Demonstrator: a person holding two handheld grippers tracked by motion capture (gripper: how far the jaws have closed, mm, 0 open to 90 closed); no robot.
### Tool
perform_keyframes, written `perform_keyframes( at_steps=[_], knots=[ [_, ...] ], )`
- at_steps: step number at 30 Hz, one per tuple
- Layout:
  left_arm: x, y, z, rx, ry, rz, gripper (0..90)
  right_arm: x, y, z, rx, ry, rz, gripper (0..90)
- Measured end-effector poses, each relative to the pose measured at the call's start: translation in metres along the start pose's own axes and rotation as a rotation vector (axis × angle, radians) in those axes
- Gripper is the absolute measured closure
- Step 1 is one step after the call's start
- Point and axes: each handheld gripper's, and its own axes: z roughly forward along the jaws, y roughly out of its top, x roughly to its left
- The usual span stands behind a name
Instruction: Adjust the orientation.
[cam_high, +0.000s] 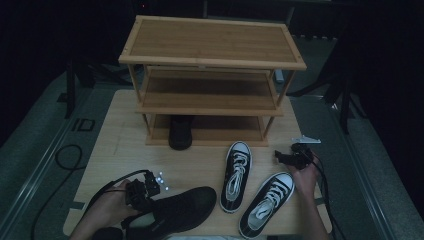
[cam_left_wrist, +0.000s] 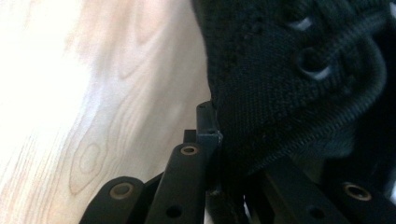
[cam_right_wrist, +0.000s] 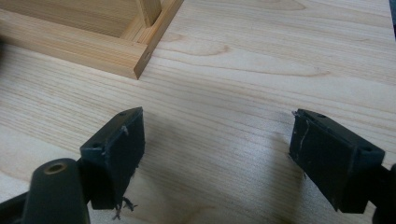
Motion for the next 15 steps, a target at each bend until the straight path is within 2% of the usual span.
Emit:
perform_keyframes(
  at_steps=[2,6,10,15],
  knots=[
    [0.007,-0.002,0.000,-0.026,-0.024,-0.045,88.2,0.000,0.000,0.000,0.000,0.000,0.000,17.8],
    [0.019,-0.005,-0.003,-0.070,-0.045,-0.101,88.2,0.000,0.000,0.000,0.000,0.000,0.000,17.8],
    [0.027,-0.005,-0.009,-0.090,-0.022,-0.138,88.2,0.000,0.000,0.000,0.000,0.000,0.000,17.8],
    [0.036,0.006,-0.013,-0.096,0.007,-0.182,88.2,0.000,0.000,0.000,0.000,0.000,0.000,17.8]
  ],
)
